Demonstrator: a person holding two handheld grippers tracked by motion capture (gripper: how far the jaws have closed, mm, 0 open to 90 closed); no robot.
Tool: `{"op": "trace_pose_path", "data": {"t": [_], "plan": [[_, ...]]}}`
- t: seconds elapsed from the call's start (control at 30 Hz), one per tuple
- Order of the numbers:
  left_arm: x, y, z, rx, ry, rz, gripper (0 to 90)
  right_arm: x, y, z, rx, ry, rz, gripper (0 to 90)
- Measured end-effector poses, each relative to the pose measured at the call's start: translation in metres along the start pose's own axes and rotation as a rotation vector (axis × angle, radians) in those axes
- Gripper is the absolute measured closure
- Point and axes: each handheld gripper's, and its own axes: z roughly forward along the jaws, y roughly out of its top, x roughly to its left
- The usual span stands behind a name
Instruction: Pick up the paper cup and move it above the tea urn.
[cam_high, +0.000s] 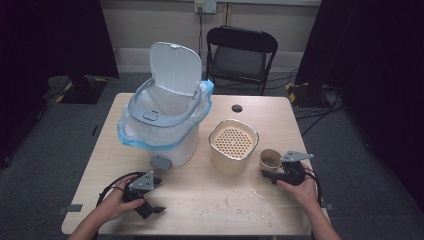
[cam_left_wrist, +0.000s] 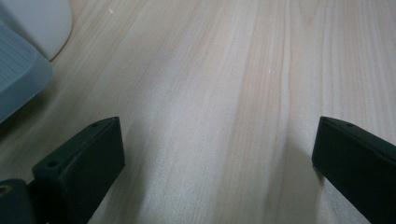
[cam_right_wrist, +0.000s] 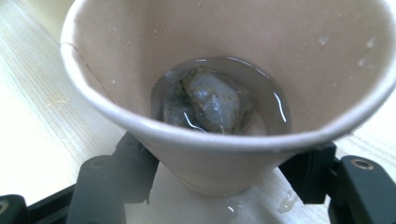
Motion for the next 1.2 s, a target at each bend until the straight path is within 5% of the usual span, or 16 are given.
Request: {"op": "trace_pose_path", "data": {"t": [0.5, 0.7, 1.2], "plan": [[0.0001, 0.0003, -0.0006, 0.009, 0.002, 0.003, 1.7, 0.0012, -0.0052, 0.0025, -0.013, 0.004, 0.013, 34.4], [0.0005, 0.0005, -0.0010, 0.016, 0.000, 0.008, 1.6, 0.0005, -0.0045, 0.0022, -0.053, 0.014, 0.053, 30.7], [0.0007, 0.0006, -0.0013, 0.019, -0.001, 0.010, 1.5, -0.0002, -0.0045, 0.0003, -0.063, 0.003, 0.036, 35.3]]}}
